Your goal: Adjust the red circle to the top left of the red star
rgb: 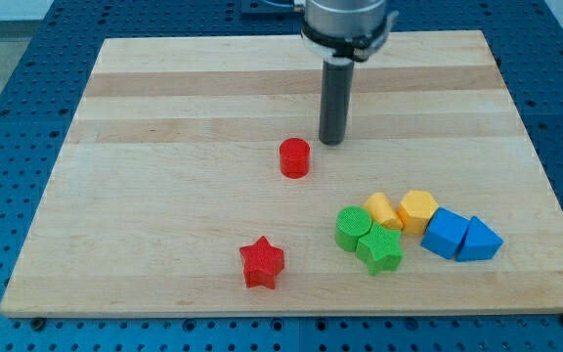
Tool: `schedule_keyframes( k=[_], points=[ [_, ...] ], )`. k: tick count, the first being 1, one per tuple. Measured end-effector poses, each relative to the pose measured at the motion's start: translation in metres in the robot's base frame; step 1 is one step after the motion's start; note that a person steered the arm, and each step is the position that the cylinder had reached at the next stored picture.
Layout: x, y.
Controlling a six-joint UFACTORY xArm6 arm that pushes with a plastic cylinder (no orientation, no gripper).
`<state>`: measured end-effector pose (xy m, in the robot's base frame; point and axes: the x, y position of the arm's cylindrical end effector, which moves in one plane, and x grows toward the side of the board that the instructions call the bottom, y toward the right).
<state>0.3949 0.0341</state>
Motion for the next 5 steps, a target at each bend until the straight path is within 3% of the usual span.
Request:
schedule_keyframes(
  k=[1,2,4,5],
  points=[
    [0.065,-0.038],
    [0.123,-0.040],
    [0.104,-0.054],
    [0.114,-0.074]
  ],
)
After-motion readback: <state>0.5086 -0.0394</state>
